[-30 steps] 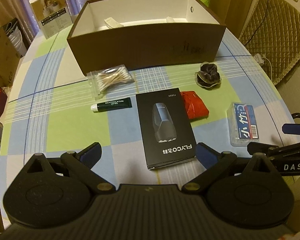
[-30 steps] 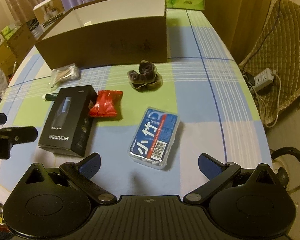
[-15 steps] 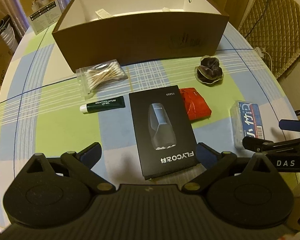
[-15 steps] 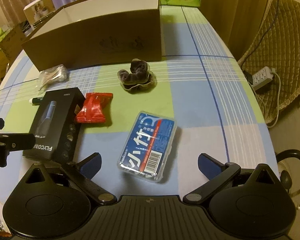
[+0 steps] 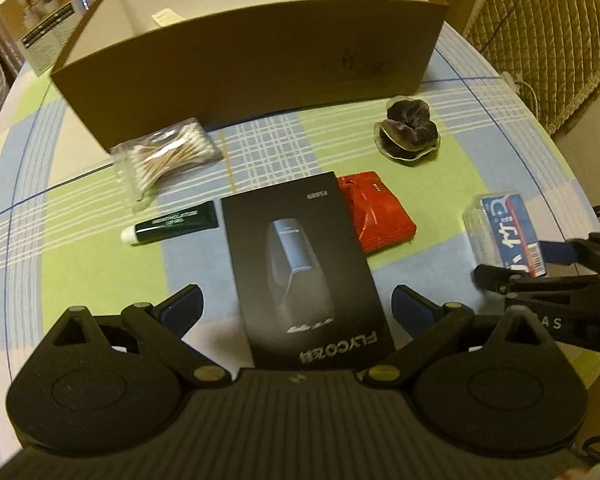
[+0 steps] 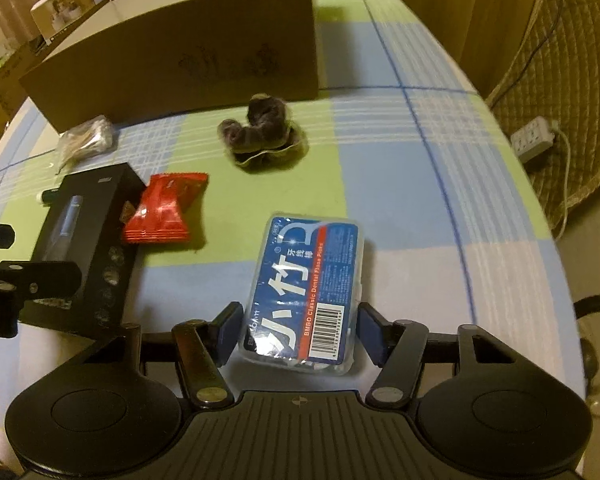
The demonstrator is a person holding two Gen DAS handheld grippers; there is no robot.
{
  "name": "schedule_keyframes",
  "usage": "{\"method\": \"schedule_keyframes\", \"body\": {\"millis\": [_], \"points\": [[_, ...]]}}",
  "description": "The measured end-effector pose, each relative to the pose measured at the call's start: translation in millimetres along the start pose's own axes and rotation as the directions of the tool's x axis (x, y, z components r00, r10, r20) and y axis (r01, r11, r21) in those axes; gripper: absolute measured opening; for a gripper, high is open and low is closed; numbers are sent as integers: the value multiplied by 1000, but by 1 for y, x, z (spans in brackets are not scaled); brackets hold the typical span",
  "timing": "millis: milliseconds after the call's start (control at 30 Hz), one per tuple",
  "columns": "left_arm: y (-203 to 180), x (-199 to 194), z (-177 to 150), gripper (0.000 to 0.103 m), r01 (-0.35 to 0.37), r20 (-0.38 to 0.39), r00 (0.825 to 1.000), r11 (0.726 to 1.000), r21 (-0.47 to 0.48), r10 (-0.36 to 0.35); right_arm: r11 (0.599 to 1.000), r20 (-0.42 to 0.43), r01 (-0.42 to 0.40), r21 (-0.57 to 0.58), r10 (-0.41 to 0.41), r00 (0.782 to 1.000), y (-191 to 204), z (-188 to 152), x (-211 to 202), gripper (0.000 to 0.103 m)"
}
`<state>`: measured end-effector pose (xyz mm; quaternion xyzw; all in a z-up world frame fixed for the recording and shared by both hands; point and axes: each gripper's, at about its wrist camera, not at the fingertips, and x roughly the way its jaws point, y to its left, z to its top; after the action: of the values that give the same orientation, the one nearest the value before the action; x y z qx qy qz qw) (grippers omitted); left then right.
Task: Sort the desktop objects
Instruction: 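Move left tool to the black FLYCO box while right tool approaches the blue floss box, then grasp the black FLYCO box with left tool while right tool grasps the blue floss box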
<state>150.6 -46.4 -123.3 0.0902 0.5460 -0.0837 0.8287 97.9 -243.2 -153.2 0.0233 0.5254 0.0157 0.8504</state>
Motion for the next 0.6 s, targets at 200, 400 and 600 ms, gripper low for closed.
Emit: {"method": "schedule_keyframes", "body": {"millis": [200,400,600], "points": [[-7,20,10,98,-19,-6,1000,999,42,19,999,5,20,28,-20,1000,-14,3,-1,58],[3,36,18,82,-12,-20,1000,1000,4,12,999,6,23,34,-23,1000,-20,3,-2,58],[23,28,8,81,-18,-5,1000,999,-32,18,1000,3,21,5,-21,1000,-19,3,-1,58]]}}
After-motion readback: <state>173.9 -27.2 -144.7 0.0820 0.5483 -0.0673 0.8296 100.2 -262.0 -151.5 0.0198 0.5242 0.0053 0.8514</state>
